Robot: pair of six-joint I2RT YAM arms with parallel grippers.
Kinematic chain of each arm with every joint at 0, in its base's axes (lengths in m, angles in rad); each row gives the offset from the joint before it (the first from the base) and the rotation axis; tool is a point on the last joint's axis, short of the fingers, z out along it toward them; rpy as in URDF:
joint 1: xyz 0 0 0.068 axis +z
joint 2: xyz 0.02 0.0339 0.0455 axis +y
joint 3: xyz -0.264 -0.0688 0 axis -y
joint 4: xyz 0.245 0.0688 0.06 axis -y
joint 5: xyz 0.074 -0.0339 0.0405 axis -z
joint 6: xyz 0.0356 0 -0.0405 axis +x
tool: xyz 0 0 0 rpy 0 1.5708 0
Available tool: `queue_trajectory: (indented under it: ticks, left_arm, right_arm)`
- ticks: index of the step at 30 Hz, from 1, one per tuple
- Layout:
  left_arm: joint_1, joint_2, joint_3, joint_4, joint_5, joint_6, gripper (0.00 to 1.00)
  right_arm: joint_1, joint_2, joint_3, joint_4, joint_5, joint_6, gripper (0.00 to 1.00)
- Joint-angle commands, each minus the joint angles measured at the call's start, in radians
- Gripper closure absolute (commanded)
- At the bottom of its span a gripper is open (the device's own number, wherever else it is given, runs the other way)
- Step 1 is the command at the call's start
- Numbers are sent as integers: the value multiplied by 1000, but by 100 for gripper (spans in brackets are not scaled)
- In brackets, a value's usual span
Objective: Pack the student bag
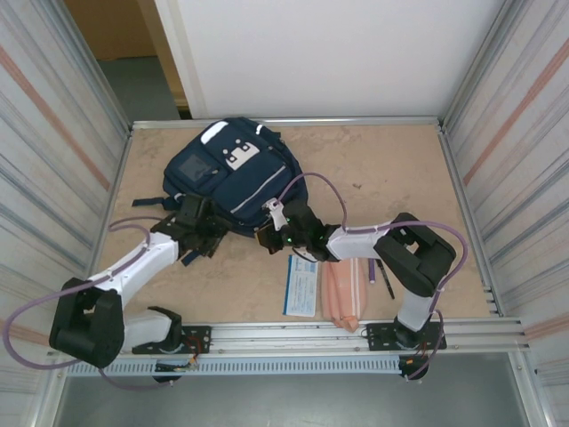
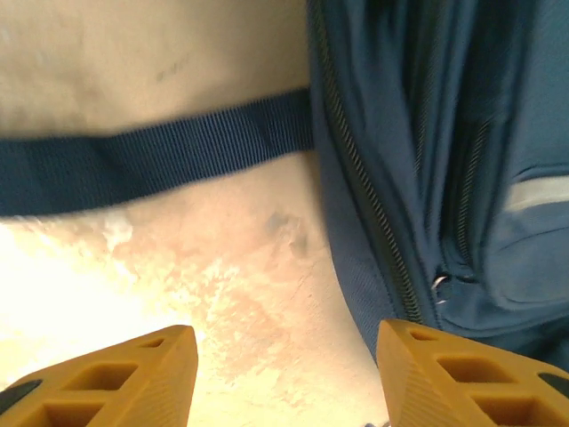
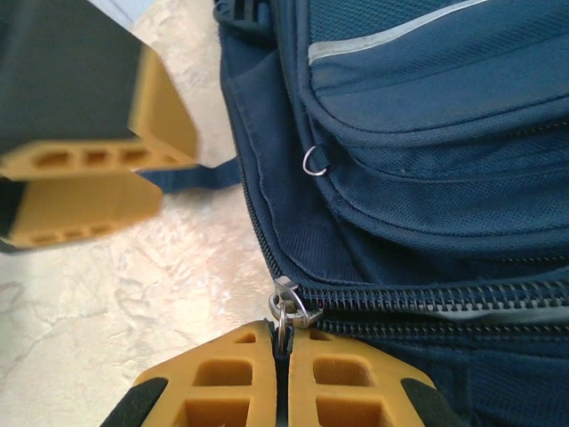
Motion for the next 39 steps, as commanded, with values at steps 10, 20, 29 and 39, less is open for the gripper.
queue_trajectory:
  ticks: [10,20,29,39]
  left_arm:
    - [-91,109,9,182,-130,-209,43]
    - [-196,-82,-19,73,-273,-313,42]
    - [-265,11,-65,160,-273,-420,43]
    - [-268,45,-82,201,-316,-424,85]
  right_arm:
    - [128,25,51,-15,17,-49,100]
    - [133,47,47,-21,17,-41,100]
    - [127,44,65,-34,15,-37,100]
    - [122,24,56,-52,31,-43,100]
